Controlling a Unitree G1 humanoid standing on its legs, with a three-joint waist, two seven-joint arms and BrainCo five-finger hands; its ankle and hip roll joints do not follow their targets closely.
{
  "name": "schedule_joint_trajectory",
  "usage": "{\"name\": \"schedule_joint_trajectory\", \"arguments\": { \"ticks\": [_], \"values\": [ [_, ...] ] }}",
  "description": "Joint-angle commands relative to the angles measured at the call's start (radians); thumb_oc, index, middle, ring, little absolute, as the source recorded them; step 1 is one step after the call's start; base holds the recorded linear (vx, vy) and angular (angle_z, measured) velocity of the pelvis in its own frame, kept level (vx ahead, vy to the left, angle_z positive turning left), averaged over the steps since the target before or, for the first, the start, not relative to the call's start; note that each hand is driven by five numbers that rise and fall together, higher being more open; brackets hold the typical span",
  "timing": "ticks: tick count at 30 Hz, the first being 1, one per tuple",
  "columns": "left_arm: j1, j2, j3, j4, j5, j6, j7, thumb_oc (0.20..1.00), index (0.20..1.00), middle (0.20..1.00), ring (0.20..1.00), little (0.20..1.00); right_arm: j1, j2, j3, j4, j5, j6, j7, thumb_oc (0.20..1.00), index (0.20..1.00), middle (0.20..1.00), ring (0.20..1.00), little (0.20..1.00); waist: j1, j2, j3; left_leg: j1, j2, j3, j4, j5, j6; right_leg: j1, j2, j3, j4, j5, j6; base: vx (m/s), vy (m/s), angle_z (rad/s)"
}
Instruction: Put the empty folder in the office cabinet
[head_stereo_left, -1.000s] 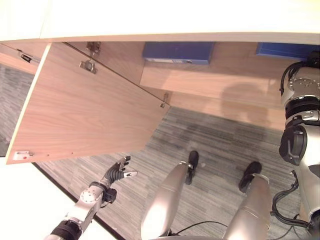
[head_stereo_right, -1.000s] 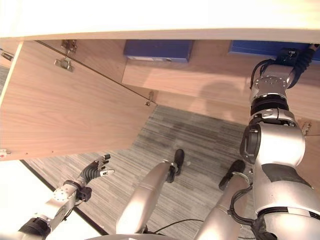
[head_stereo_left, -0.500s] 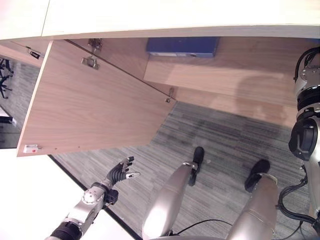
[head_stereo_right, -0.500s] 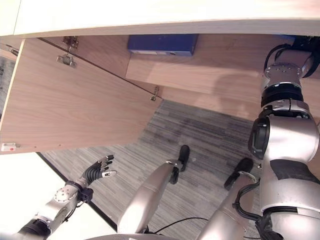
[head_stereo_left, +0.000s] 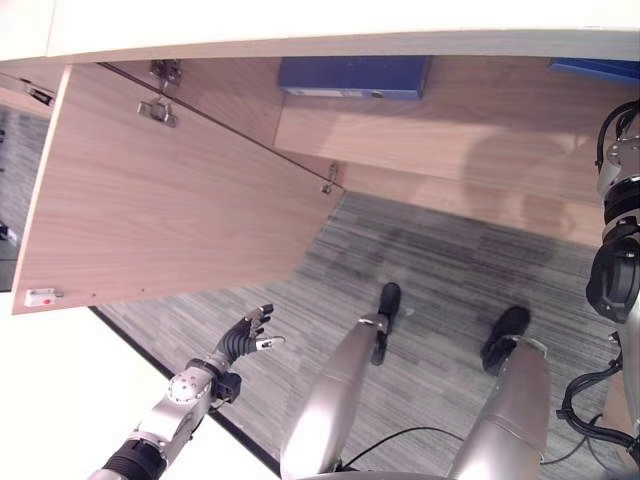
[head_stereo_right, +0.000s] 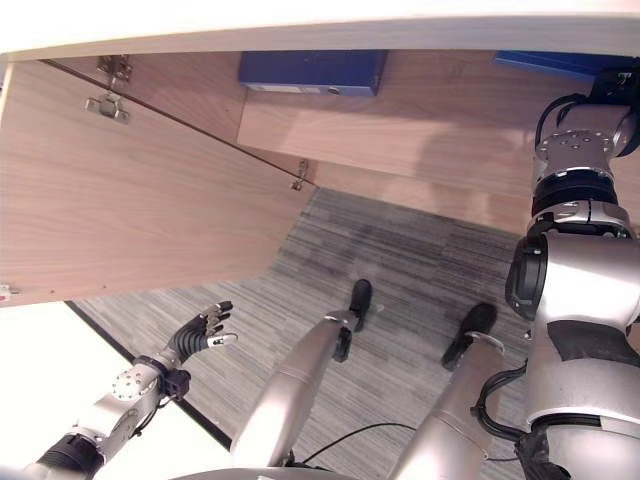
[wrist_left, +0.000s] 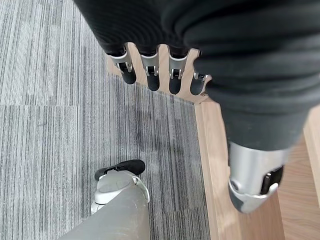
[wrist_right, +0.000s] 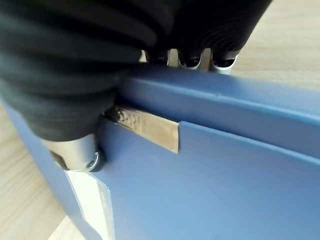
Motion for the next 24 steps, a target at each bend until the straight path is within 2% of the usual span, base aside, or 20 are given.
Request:
{"name": "schedule_joint_trajectory", "arguments": {
  "ticks": [1,8,9,10,11,18,24],
  "values": [
    [0.001,0.097,0.045,-0.011,-0.026,-0.022,0.026,1.0,1.0,1.0,1.0,1.0,-0.035,-0.05,0.035,-0.048,-0.087,0.042,0.031,0.2,0.2,0.2,0.2,0.2,0.025,0.008,0.026,0.049,0.022,-0.051,-0.016,-0.107,0.023,0.069,0.052,0.064,0.064,-0.136,0.083,0.0,0.0,0.0],
    [0.008,0.105,0.054,-0.007,-0.018,-0.024,0.034,1.0,1.0,1.0,1.0,1.0,-0.028,-0.033,0.041,-0.052,-0.097,0.043,0.027,0.2,0.2,0.2,0.2,0.2,0.021,0.006,0.033,0.04,0.024,-0.043,-0.035,-0.096,0.021,0.059,0.06,0.063,0.062,-0.133,0.08,0.0,0.0,0.0],
    [0.009,0.105,0.055,-0.007,-0.018,-0.025,0.034,1.0,1.0,1.0,1.0,1.0,-0.028,-0.032,0.041,-0.052,-0.097,0.043,0.027,0.322,0.322,0.322,0.322,0.322,0.021,0.005,0.032,0.04,0.024,-0.044,-0.035,-0.095,0.021,0.059,0.061,0.063,0.061,-0.133,0.08,0.0,0.0,0.0],
    [0.011,0.105,0.057,-0.007,-0.019,-0.024,0.034,1.0,1.0,1.0,1.0,1.0,-0.028,-0.032,0.042,-0.051,-0.098,0.044,0.027,0.63,0.63,0.63,0.63,0.63,0.022,0.004,0.032,0.04,0.024,-0.044,-0.036,-0.095,0.021,0.059,0.061,0.063,0.061,-0.133,0.08,0.0,0.0,0.0],
    [0.013,0.109,0.058,-0.007,-0.018,-0.023,0.035,1.0,1.0,1.0,1.0,1.0,-0.029,-0.031,0.047,-0.048,-0.099,0.05,0.029,1.0,1.0,1.0,1.0,1.0,0.022,0.002,0.033,0.046,0.025,-0.046,-0.043,-0.093,0.019,0.064,0.062,0.063,0.057,-0.133,0.078,0.0,0.0,0.0],
    [0.014,0.12,0.056,-0.021,-0.023,-0.022,0.044,1.0,1.0,1.0,1.0,1.0,-0.025,-0.033,0.071,-0.019,-0.145,0.077,0.003,1.0,1.0,1.0,1.0,1.0,0.016,-0.011,0.041,0.066,0.03,-0.05,-0.063,-0.086,0.016,0.08,0.064,0.059,0.048,-0.127,0.078,0.0,0.0,0.0],
    [0.004,0.119,0.055,-0.023,-0.025,-0.021,0.064,1.0,1.0,1.0,1.0,1.0,0.022,0.011,0.053,-0.02,-0.156,0.081,-0.025,1.0,1.0,1.0,1.0,1.0,0.003,-0.027,0.054,0.096,0.038,-0.052,-0.094,-0.075,0.013,0.109,0.075,0.048,0.018,-0.118,0.076,-0.01,-0.003,-0.01]
  ]
}}
